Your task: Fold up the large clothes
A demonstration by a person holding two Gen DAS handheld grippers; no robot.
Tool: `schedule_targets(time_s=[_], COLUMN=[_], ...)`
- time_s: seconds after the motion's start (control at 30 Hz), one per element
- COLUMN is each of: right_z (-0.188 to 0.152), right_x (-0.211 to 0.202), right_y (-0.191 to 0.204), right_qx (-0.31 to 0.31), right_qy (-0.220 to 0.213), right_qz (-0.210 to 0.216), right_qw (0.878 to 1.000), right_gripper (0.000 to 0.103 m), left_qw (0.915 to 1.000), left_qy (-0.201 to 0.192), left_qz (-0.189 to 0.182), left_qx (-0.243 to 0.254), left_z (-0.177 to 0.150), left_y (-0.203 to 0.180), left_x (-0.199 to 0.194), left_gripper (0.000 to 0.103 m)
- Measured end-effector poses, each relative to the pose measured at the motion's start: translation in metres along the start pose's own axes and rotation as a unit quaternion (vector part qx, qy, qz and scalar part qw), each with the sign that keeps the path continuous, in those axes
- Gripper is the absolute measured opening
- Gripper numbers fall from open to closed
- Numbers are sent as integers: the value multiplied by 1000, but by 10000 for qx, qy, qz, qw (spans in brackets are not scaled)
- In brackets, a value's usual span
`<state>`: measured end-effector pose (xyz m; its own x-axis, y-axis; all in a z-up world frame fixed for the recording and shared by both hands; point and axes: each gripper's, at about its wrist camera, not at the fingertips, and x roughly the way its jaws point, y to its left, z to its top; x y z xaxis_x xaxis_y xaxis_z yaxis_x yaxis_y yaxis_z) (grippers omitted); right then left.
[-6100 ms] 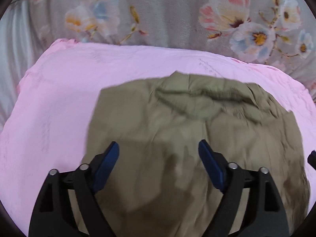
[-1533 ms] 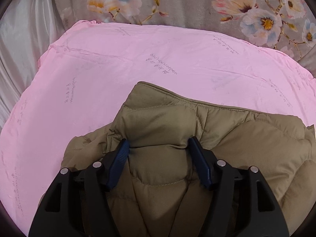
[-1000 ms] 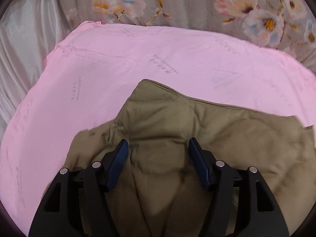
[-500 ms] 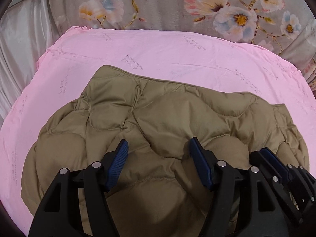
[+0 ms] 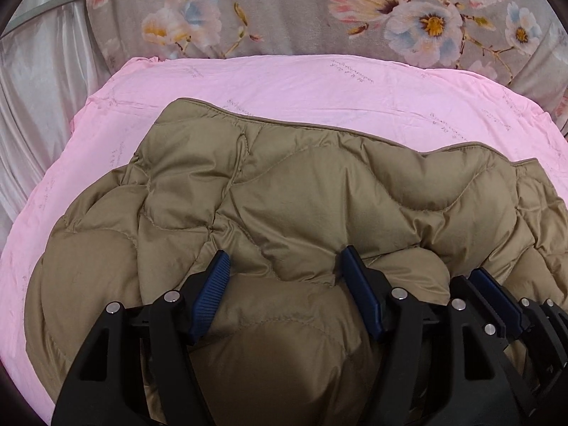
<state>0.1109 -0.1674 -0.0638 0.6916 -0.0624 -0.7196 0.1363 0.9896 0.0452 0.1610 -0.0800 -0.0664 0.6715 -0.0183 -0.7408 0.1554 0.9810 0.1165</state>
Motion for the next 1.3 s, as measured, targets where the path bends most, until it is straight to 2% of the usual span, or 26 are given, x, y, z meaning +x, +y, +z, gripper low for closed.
schedule_targets(time_s=[0.13,0.53,0.67,0.73,0.8,0.93,1.03,1.17,1.3], right_z=[-2,-5,-5,-1,9,38,51,47,34], right_x=[-2,4,0,-10,-26,-38,-18,12,36], right_y=[3,2,-6,-16,-34,-76,-106,-137,-157], right_qx=[-156,-145,65,275,583,990,1129,1430,1760], right_qy=[-22,23,82,145,-43,-386,-217,99,367], right_qz=[-166,-137,237,498,643,297,-141,-339,-137], right_qw=[9997,9998,9997,9983,9962,9939,9933,9891,9836], right_gripper=[16,16,16,20,23,33,34,34,32], left_qw=[9999,9999,9995,9981,9973,9988,9997,9985,9978], left_qy=[-83,-113,46,126,33,-198,-74,308,386], left_qz=[89,46,-325,-600,-703,-358,183,404,514], left_qx=[63,48,0,-102,-206,-277,-128,-215,-190], left_z=[-2,-3,0,7,18,61,82,83,71], left_y=[-3,-4,7,21,35,60,69,82,81], left_x=[1,3,-4,-13,-22,-23,4,44,65], left_gripper=[63,64,64,64,64,65,66,68,72])
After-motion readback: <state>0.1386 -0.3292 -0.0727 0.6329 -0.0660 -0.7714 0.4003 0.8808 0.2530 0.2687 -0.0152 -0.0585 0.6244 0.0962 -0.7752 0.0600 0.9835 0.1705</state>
